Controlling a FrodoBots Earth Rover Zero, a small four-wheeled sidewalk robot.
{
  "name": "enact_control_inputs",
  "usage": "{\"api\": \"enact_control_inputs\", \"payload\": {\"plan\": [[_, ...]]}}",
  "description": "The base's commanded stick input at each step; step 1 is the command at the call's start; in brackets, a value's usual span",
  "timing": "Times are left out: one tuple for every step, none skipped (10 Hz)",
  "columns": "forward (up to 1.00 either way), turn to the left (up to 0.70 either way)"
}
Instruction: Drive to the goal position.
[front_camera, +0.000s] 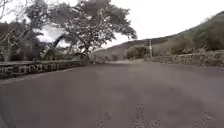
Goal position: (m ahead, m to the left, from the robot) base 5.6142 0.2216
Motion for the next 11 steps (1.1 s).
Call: {"api": "enact_control_inputs", "payload": {"plan": [[0.70, 0.00], [0.70, 0.00], [0.70, 0.00], [0.70, 0.00], [0.70, 0.00], [0.70, 0.00], [0.70, 0.00], [0.70, 0.00], [0.70, 0.00], [0.70, 0.00], [0.70, 0.00]]}}
